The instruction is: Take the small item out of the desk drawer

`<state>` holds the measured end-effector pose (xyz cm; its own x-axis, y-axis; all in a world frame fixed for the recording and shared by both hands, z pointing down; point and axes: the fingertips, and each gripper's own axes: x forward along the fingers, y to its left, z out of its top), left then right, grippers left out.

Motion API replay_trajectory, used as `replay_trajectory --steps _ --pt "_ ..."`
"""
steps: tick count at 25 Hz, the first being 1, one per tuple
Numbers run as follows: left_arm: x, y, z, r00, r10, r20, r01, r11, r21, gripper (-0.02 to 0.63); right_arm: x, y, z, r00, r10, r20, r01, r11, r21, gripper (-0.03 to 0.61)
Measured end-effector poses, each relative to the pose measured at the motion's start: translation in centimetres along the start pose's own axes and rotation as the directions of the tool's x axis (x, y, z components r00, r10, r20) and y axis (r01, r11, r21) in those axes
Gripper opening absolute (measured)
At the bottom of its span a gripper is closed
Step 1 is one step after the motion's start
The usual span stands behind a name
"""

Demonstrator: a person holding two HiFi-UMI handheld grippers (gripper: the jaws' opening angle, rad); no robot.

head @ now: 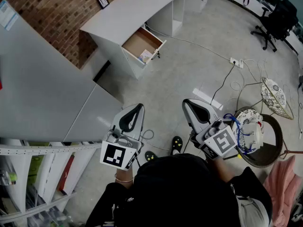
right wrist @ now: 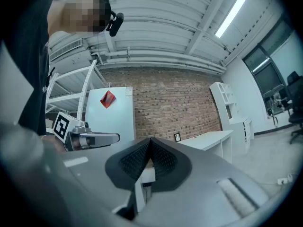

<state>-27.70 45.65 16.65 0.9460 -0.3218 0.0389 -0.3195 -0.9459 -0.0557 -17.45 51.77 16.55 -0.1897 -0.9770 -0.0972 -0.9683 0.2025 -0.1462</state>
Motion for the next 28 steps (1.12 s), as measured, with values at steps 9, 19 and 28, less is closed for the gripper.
replay_trajectory --steps 9,19,28 --pt "0.8 0.0 0.1 1.000 0.006 0.004 -0.006 1.000 0.004 0.002 -0.3 -0.9 0.9 0.996 0.002 0.093 -0.007 0.998 0.056 0.008" --pt "2.4 -0.6 -0.3 1.000 0.030 -0.001 -0.030 0.999 -0.012 0.002 -2.1 -4.9 1.9 0.987 0.011 0.163 -0.033 0.991 0.131 0.009" --pt "5.0 -1.7 -0.4 0.998 0.061 -0.022 -0.061 0.998 0.007 0.002 -4.0 -9.6 1.8 0.987 -0.004 0.158 -0.022 0.987 0.160 0.008"
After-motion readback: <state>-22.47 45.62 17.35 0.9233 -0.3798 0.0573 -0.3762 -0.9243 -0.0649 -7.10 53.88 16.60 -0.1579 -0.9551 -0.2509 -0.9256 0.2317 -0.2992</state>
